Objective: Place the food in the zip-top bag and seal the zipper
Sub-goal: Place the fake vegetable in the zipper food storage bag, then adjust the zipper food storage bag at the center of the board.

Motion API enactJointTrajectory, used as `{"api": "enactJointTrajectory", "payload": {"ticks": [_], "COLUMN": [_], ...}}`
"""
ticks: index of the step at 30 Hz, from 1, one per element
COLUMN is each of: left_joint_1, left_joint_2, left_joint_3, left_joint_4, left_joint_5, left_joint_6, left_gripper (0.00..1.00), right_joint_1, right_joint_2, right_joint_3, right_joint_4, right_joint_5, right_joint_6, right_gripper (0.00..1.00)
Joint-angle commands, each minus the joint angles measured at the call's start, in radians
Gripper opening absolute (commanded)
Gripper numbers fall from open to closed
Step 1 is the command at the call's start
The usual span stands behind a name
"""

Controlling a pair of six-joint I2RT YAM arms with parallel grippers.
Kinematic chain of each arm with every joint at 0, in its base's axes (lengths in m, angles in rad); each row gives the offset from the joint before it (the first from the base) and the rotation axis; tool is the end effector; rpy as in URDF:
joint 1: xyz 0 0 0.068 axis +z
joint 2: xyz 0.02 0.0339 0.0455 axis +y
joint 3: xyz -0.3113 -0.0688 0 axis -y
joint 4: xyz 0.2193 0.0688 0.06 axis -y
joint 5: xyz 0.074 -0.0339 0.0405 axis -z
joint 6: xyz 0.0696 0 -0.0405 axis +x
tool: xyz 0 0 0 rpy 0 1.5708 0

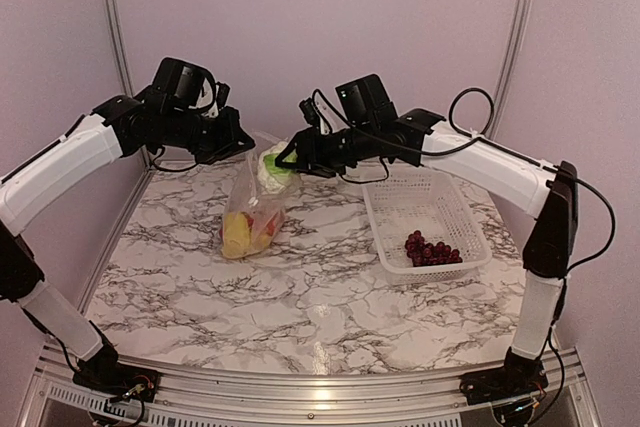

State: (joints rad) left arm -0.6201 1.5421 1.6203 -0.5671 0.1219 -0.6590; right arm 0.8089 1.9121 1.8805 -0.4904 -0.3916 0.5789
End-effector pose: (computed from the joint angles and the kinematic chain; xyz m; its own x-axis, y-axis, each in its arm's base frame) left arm 0.2810 -0.2111 0.4344 -0.7089 -0.2406 -0.6630 0.2911 0.7564 -0.5857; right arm 0.3019 0.3549 0.3909 -0.7789 -0.0839 -0.6215 -0.5627 0.5311 0.6335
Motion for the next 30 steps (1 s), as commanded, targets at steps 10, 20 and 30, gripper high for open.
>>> {"api": "enactJointTrajectory", "payload": {"ticks": [10, 20, 30], "left_joint_1": [-0.003, -0.001, 0.002], "left_joint_2": [-0.018, -0.025, -0.013], "left_joint_3": [-0.011, -0.012, -0.01], "left_joint_4": [0.065, 0.035, 0.042], "left_joint_5": [0.015, -0.02, -0.011], "left_joint_6": [-0.001, 0.031, 0.032], "left_gripper": [0.0, 0.0, 0.0], "right_joint_1": [0.011, 0.001, -0.044], "right_joint_2": [0.139, 0.123, 0.026], "right_joint_3": [0.202, 0.272, 0.198], "right_joint_4": [-0.089, -0.182, -0.279], "right_joint_5": [-0.131, -0.14, 0.048], "right_joint_6": [-0.033, -0.071, -0.06], "right_gripper": [0.6, 0.99, 0.99]}}
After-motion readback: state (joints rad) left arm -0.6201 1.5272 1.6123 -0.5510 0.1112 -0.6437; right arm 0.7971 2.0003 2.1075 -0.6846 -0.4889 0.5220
